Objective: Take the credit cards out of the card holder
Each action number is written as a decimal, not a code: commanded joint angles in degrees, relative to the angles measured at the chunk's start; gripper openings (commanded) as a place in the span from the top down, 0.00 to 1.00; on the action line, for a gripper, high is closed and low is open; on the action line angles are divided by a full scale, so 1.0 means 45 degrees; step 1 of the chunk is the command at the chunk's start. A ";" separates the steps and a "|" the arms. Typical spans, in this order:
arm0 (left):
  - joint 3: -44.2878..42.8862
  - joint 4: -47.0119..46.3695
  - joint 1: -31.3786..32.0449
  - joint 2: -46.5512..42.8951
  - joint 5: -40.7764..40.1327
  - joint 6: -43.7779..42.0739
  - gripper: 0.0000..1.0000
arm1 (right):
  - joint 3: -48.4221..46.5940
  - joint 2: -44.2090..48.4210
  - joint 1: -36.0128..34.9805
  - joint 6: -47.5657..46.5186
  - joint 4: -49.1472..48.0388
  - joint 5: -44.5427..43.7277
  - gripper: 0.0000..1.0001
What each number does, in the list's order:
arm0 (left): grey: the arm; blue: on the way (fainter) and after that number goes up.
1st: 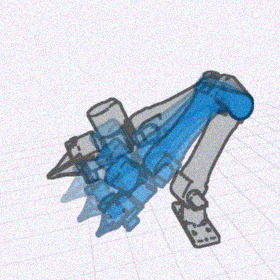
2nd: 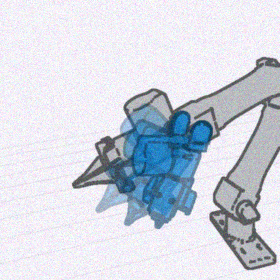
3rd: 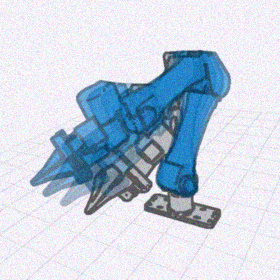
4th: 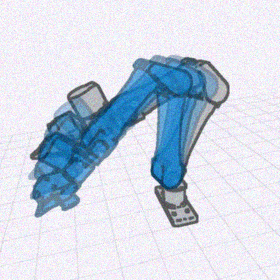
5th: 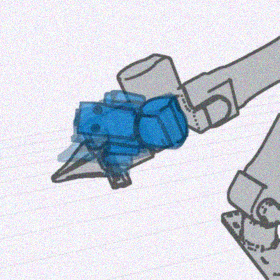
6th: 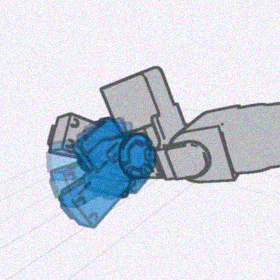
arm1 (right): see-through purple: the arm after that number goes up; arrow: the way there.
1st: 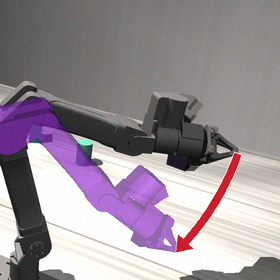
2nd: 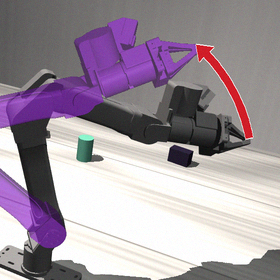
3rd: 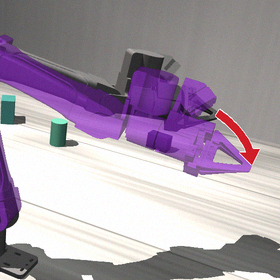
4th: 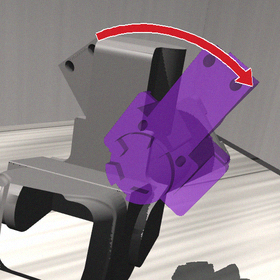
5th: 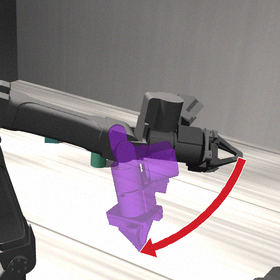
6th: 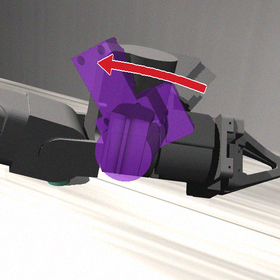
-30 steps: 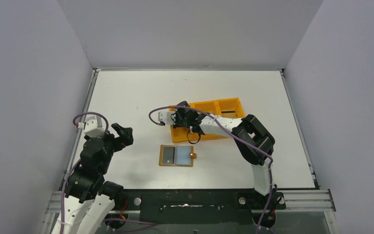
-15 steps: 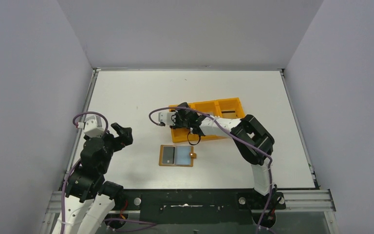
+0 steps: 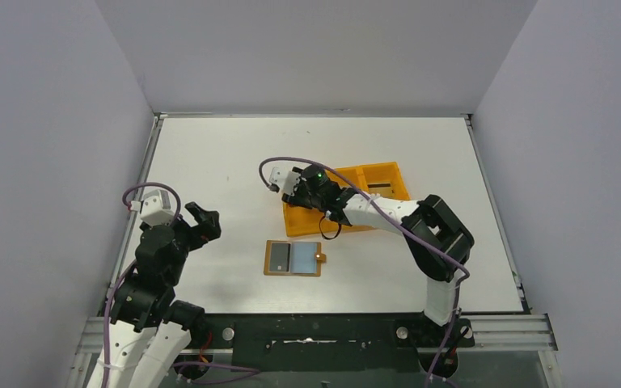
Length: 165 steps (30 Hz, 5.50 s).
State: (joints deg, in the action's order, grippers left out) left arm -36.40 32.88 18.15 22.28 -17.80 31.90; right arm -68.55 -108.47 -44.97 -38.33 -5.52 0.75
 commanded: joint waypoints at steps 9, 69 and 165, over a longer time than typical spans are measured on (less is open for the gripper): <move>-0.0328 -0.0469 -0.0174 0.0165 0.0185 -0.0175 0.12 | -0.1675 0.1579 0.0421 1.1388 0.2347 -0.0696 0.65; -0.0036 -0.0531 -0.0420 0.0359 0.0440 -0.0234 0.11 | -0.3495 -0.2948 -0.0397 1.6570 0.3217 -0.5097 0.54; 0.2005 -0.4142 0.1830 0.7432 0.8408 0.2291 0.58 | 0.4503 0.1794 -0.2819 2.1711 0.0228 0.0051 0.77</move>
State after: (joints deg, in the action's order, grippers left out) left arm -25.87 18.98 25.71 52.14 16.10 43.27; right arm -50.35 -99.18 -58.89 57.30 -1.19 -1.15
